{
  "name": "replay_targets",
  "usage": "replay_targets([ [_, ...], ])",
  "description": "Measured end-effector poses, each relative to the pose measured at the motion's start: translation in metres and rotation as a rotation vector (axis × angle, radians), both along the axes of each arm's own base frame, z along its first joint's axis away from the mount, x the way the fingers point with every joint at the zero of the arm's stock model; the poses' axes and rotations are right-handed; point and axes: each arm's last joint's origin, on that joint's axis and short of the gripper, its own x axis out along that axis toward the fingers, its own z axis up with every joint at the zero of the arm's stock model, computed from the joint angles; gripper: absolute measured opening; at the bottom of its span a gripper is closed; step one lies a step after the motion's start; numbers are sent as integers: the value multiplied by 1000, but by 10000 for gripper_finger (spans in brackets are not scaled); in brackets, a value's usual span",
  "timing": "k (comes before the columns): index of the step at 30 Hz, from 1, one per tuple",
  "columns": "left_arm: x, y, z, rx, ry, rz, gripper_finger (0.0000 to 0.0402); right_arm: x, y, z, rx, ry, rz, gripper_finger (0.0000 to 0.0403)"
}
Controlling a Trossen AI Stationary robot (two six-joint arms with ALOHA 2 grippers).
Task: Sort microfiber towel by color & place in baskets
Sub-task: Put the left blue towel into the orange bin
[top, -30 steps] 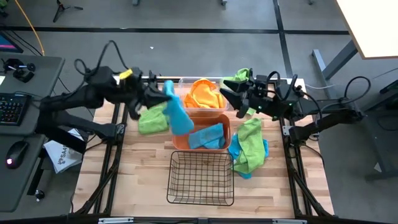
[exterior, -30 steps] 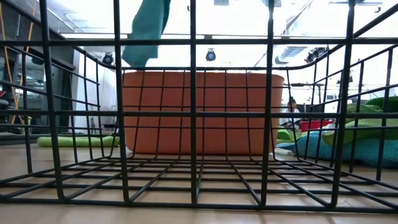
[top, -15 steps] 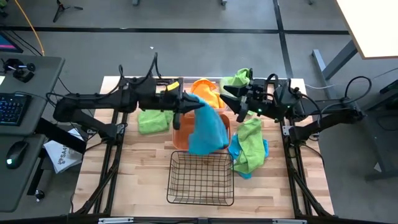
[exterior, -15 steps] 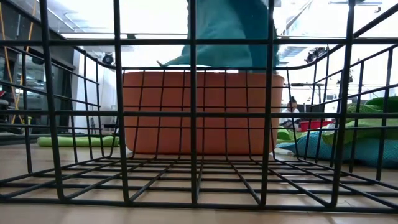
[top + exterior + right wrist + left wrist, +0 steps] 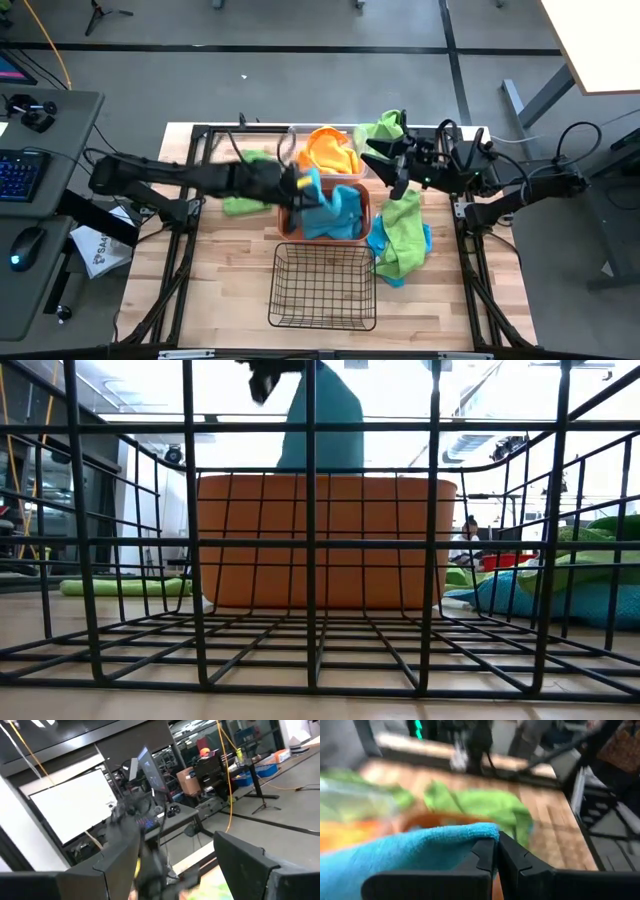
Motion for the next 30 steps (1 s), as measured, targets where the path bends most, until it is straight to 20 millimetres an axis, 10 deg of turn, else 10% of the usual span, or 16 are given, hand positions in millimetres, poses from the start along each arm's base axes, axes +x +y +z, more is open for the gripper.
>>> replay_targets([
  [7, -4, -12, -56, -173, -58, 41, 0, 0, -1, 0, 3, 1, -23, 254],
  [17, -2, 19, -84, -193, 57, 145, 14, 0, -1, -1, 24, -2, -43, 254],
  [30, -2, 26, -40, -58, 302, 15, 214, -2, -2, -4, 16, 41, -37, 254],
])
